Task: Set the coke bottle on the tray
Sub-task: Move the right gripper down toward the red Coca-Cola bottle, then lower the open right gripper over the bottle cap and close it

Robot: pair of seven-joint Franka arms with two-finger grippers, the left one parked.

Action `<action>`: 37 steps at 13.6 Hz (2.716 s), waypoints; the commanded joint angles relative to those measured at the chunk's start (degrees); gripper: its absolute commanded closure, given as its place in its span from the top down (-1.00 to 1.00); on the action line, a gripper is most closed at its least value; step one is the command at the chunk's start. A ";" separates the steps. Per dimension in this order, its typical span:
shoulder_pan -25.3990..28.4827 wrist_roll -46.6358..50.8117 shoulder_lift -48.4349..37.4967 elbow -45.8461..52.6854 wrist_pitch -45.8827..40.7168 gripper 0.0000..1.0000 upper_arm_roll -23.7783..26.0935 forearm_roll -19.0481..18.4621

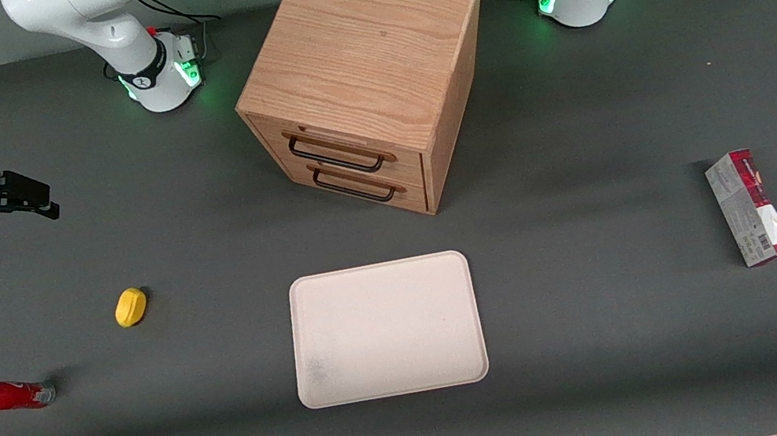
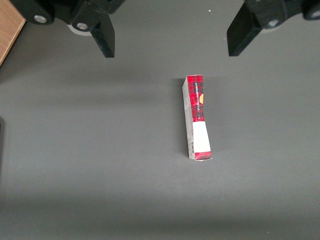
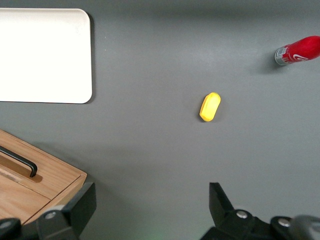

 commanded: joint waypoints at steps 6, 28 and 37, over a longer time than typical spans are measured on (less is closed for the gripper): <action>0.63 2.80 -0.49 -2.03 -0.01 1.00 -0.46 -1.32; -18.26 -34.01 41.26 14.40 34.17 1.00 -11.62 11.78; -19.06 -33.93 43.98 15.45 37.07 0.46 -9.78 12.75</action>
